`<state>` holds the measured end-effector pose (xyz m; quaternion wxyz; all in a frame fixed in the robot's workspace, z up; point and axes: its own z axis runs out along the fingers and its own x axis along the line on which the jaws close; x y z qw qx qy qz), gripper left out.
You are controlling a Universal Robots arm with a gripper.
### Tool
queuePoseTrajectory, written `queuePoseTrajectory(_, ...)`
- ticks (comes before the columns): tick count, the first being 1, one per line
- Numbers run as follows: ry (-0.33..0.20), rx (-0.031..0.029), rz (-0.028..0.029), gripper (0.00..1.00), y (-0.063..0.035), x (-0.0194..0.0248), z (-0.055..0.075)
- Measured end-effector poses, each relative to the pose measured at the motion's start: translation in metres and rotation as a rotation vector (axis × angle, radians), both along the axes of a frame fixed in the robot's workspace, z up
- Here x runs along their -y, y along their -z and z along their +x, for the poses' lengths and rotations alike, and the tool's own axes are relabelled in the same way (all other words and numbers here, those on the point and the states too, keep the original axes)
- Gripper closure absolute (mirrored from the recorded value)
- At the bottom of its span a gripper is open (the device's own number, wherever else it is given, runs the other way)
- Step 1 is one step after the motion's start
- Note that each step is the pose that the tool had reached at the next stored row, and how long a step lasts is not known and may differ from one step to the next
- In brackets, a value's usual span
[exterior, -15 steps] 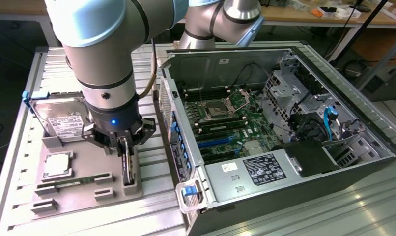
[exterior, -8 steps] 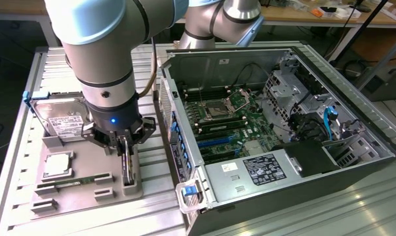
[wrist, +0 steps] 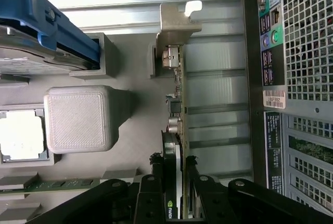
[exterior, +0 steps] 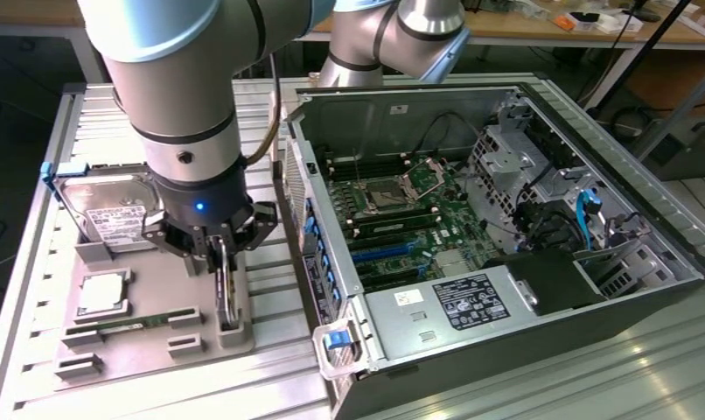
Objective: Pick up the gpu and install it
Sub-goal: 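Pick up the gpu and move the gpu toward the slot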
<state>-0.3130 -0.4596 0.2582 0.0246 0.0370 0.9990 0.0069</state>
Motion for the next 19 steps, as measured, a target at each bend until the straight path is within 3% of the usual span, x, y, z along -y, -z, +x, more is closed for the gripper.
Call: queuePoseTrajectory(19,0.0,-0.0001,-0.0001,0.73,-0.0398,0.0,0.0)
